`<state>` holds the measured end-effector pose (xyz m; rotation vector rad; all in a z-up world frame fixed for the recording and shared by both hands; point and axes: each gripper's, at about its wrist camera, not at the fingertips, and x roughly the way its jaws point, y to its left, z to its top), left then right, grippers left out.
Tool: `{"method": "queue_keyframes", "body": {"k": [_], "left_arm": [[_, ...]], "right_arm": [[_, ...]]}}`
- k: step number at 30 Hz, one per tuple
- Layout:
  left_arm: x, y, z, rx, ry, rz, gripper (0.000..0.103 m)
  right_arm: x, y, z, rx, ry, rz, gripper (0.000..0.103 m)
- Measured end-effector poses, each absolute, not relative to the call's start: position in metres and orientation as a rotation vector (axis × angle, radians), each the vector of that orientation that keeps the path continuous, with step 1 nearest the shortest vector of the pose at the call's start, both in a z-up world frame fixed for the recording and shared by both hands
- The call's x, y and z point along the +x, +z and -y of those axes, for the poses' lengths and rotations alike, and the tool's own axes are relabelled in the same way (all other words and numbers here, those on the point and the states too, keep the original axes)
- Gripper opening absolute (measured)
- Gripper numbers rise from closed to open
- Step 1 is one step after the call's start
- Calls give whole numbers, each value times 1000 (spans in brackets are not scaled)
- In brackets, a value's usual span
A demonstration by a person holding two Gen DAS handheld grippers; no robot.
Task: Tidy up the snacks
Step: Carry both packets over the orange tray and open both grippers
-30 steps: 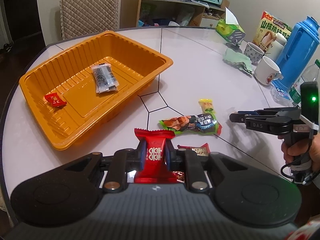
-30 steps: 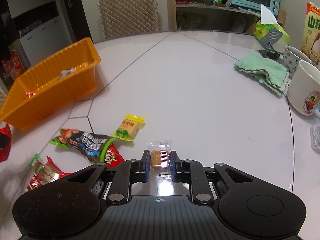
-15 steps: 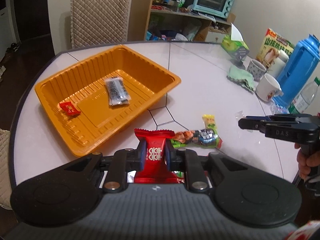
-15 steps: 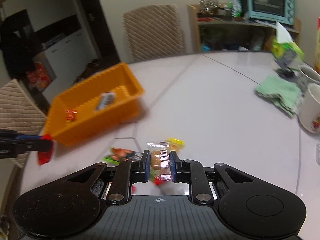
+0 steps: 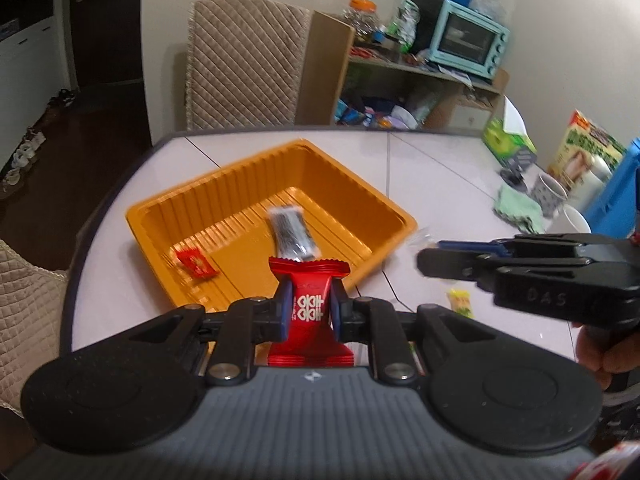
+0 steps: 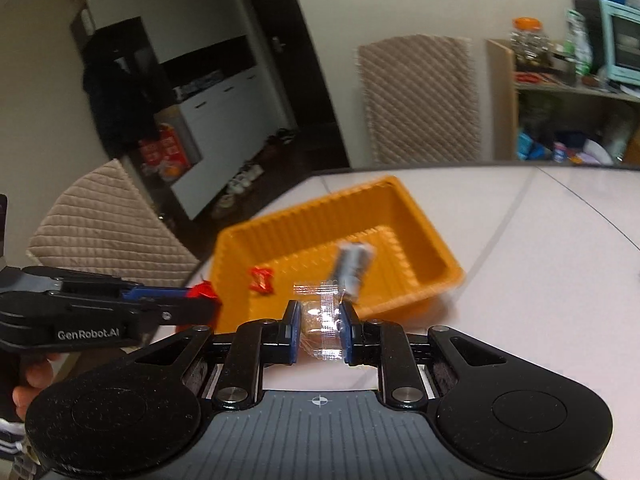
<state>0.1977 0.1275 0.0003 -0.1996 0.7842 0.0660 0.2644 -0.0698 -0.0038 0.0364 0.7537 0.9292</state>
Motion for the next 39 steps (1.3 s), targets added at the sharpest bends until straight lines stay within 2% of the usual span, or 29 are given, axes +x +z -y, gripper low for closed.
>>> {"method": "queue_keyframes", "body": {"k": [11, 29, 33, 39], "left_arm": [[237, -7, -169, -255, 159, -770, 18], [276, -68, -187, -362, 199, -917, 18], [274, -73, -190, -396, 190, -933, 25], [267, -68, -195, -378, 172, -929, 25]], "right_arm": [[298, -24, -5, -12, 974, -779, 20], [337, -73, -31, -64, 930, -878, 20], [339, -80, -31, -66, 924, -894, 20], [339, -84, -31, -55, 917, -906, 21]]}}
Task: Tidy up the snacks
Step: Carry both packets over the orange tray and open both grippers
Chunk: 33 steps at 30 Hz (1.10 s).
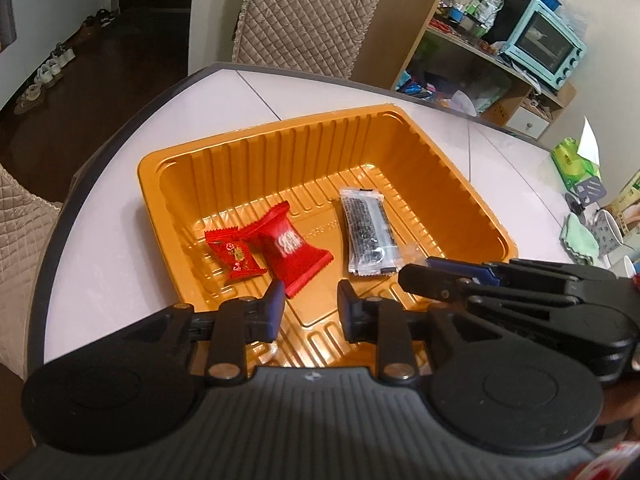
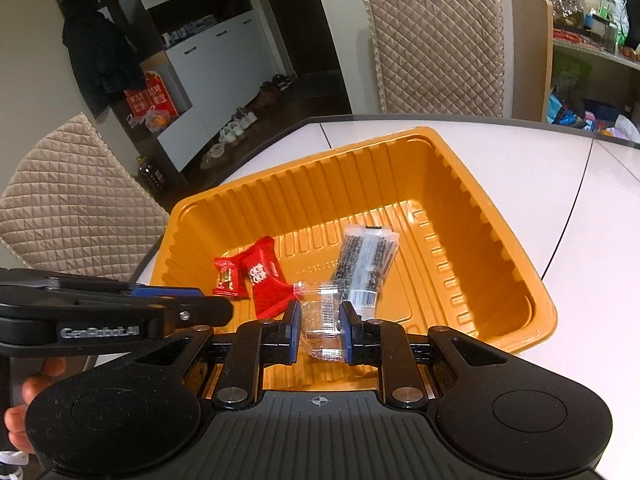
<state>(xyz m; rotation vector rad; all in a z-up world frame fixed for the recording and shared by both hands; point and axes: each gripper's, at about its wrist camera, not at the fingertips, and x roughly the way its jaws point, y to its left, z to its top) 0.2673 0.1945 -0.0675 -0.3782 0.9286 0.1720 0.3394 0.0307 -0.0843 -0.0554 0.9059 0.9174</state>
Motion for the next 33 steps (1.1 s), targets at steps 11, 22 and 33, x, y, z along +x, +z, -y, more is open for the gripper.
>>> {"method": "queue_keyframes", "body": {"k": [11, 22, 33], "left_arm": [[258, -61, -192, -334, 171, -921, 26], [239, -50, -186, -321, 161, -899, 36], [205, -29, -170, -307, 127, -862, 44]], "right_arm": [[336, -79, -36, -41, 947, -888, 21], [330, -62, -12, 72, 902, -834, 58], [303, -35, 58, 181, 791, -803, 70]]}}
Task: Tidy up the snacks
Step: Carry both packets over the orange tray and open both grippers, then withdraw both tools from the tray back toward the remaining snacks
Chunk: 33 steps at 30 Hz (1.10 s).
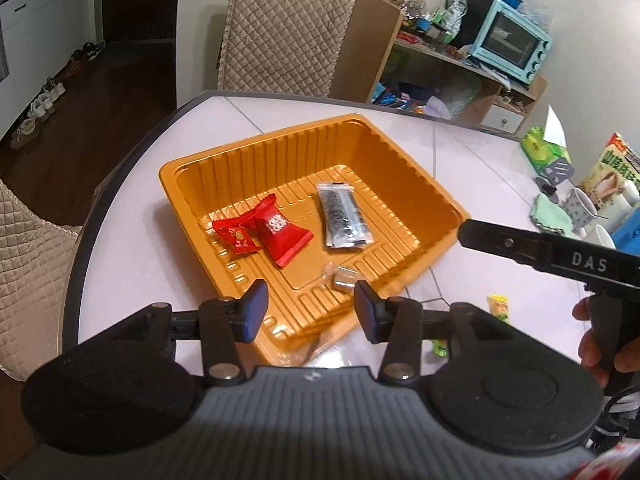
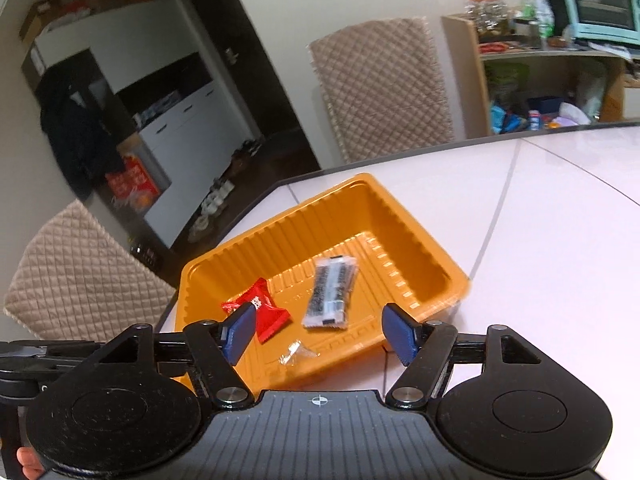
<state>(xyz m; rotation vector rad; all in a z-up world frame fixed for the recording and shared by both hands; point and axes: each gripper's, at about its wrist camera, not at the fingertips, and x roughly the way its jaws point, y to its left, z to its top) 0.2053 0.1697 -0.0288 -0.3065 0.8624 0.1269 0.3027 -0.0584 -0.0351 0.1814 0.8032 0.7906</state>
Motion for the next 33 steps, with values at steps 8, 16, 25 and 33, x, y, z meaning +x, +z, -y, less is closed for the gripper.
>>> {"method": "queue_keyframes", "body": {"k": [8, 16, 25, 33], "left_arm": [[177, -15, -145, -283, 75, -841, 44], [148, -14, -115, -240, 22, -850, 44], [122, -22, -79, -194, -36, -878, 44], [109, -38, -53, -136, -68, -906, 44]], "right_arm": [[260, -21, 111, 238, 723, -785, 73], [212, -13, 156, 253, 676, -782, 75], [168, -16, 191, 246, 626, -798, 75], [144, -27, 211, 238, 593, -825, 75]]}}
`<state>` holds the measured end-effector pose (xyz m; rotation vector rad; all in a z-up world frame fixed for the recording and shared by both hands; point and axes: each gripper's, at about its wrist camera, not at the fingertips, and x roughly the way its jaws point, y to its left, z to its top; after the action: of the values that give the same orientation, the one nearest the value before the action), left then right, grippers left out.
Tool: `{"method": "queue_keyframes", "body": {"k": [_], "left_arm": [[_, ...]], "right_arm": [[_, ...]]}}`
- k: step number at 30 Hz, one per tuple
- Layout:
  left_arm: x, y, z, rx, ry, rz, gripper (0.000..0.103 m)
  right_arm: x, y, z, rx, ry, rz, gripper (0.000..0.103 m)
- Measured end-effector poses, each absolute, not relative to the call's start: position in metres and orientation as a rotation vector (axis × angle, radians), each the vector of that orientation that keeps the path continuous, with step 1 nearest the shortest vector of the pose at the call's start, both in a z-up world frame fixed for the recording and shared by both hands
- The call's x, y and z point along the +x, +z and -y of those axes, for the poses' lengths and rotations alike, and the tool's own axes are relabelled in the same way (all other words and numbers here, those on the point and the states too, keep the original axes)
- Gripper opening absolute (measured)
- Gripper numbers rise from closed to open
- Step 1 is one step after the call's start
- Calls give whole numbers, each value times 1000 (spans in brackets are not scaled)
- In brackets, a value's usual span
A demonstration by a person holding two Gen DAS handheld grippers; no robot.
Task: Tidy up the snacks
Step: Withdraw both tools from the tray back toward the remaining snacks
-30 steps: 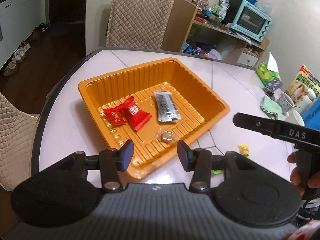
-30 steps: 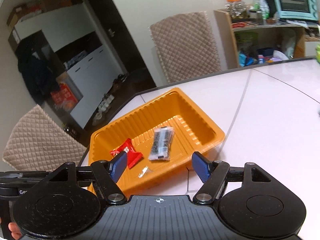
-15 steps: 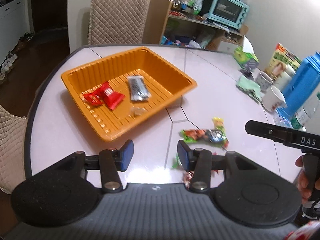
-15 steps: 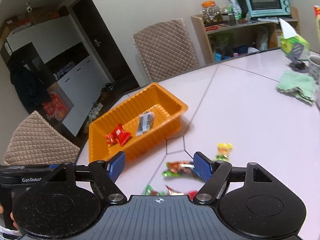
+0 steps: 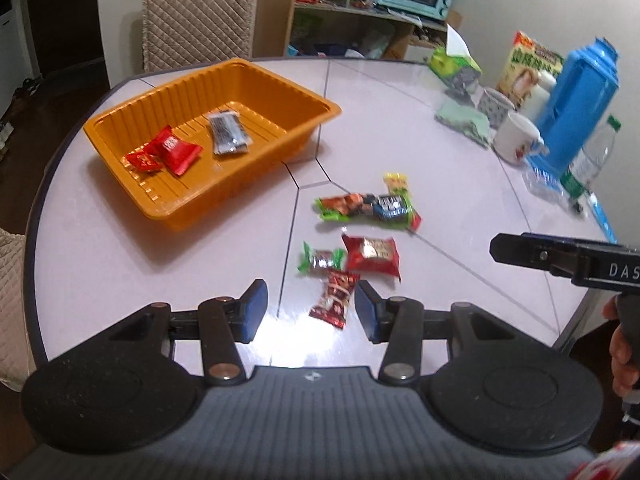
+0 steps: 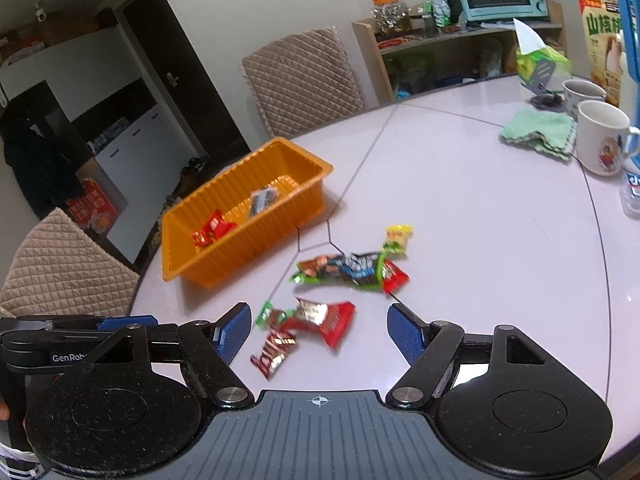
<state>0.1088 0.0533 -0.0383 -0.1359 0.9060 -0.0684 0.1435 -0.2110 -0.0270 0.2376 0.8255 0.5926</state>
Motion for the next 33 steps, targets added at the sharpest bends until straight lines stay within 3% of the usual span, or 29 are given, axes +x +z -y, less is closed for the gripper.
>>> {"method": "queue_keyframes", "body": {"k": [33], "left_arm": [[147, -99, -15, 29, -196, -977, 43]], "right_arm": [[142, -74, 222, 220, 466, -958, 75]]}}
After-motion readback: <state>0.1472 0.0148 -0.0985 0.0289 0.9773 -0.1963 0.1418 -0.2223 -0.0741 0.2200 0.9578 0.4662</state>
